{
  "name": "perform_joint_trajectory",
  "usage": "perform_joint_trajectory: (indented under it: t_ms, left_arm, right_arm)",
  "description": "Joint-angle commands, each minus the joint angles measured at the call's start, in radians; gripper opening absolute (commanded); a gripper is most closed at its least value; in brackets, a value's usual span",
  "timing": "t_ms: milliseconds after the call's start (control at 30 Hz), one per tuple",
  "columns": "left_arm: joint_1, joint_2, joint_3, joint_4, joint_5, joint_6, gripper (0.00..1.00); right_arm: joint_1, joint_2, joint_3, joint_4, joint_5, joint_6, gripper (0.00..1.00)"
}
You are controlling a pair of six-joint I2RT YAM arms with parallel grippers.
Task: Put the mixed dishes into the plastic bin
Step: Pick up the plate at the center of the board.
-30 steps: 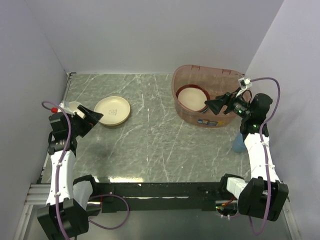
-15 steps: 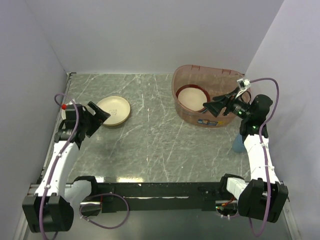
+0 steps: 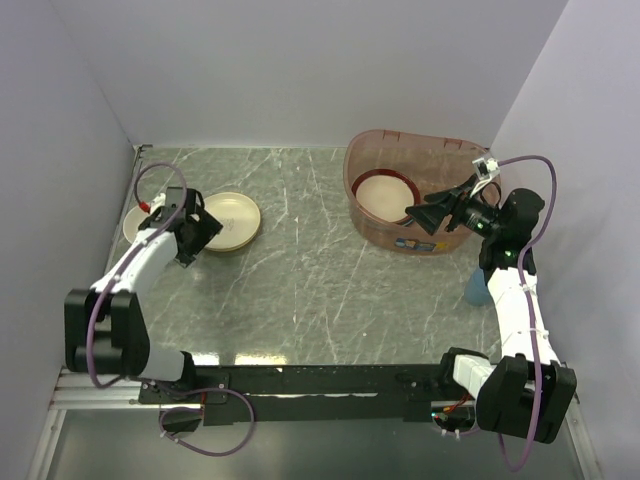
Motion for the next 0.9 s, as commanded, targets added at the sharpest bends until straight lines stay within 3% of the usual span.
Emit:
perform_joint_trajectory:
  t_ms: [0,200,267,300,433,867]
  left_arm:
    - [-0.004,0.089,0.066,0.016,-0.074,-0.029,0.9]
    - [-0.004,0.169,0.089,0.027,-0.091,-0.038,0.77]
    - [-0.002,0.189,0.098,0.024,-0.099,-0.041,0.77]
    - [-0.004,0.196,0.101,0.024,-0.099,-0.041,0.69]
    - [-0.004,0.212,0.101,0.046,-0.108,-0.046,0.62]
    - [-0.004,0.24,0.114,0.067,-0.132,-0.06,0.53]
  right_arm:
    - [-0.005,-0.003,0.015,0.022,-0.01,-0.027,1.0]
    - [-0.005,0.002,0.021,0.015,-0.021,-0.027,1.0]
    - [-0.005,0.002,0.022,0.015,-0.021,-0.028,1.0]
    - [-0.005,0.0,0.022,0.013,-0.022,-0.028,1.0]
    - [-0.005,-0.003,0.024,0.012,-0.022,-0.03,1.0]
    - [-0.005,-0.002,0.029,0.002,-0.024,-0.038,1.0]
